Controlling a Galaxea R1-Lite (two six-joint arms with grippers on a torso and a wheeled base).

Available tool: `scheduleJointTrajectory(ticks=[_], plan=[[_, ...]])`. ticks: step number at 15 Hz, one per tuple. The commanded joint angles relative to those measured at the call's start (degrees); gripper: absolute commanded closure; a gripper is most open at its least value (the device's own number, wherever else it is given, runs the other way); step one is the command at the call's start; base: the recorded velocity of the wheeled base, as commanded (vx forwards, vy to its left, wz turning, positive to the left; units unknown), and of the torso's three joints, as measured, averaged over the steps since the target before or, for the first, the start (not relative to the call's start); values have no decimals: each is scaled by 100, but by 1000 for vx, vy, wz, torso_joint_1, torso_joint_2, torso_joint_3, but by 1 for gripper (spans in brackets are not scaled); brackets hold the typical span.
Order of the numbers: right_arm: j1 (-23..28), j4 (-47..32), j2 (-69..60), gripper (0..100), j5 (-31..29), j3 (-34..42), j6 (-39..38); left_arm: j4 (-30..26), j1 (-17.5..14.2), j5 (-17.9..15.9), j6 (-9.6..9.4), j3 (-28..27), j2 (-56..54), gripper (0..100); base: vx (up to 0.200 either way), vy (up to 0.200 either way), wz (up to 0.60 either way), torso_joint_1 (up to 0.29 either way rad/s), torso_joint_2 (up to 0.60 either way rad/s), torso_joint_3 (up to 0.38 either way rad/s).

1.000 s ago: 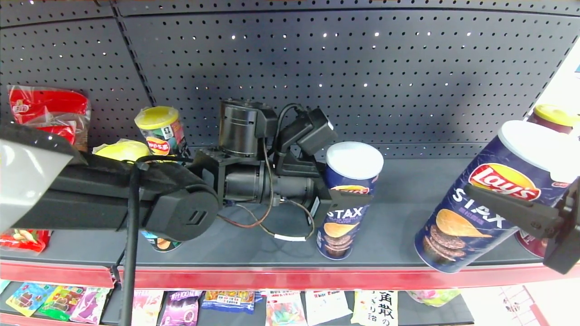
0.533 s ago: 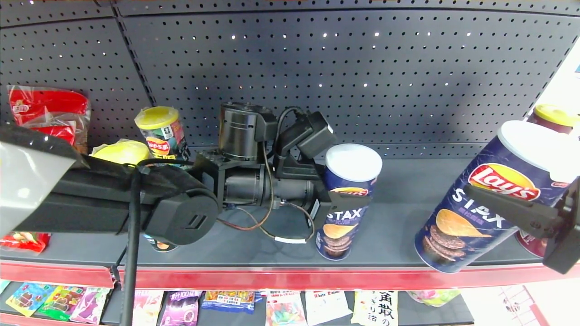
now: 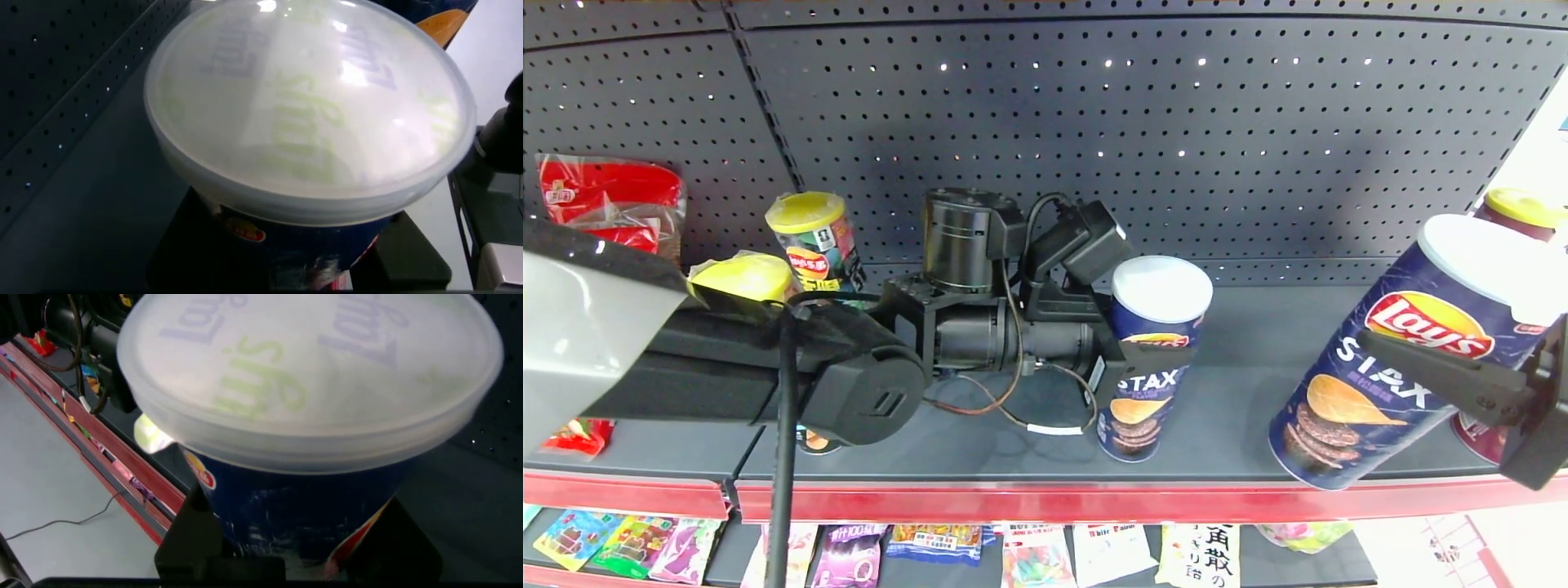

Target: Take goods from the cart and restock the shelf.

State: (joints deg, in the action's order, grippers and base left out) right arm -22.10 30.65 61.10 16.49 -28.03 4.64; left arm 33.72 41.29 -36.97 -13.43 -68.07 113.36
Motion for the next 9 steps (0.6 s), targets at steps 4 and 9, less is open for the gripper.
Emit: scheduleJointTrajectory(ticks=[4,9], plan=[[4,3,34,100,3,-36,1,-6,107,-3,113,13,11,100,0,0,0,0,0,0],[4,3,42,100,3,-36,1,12,116,-3,104,251,-33,100,0,0,0,0,0,0]])
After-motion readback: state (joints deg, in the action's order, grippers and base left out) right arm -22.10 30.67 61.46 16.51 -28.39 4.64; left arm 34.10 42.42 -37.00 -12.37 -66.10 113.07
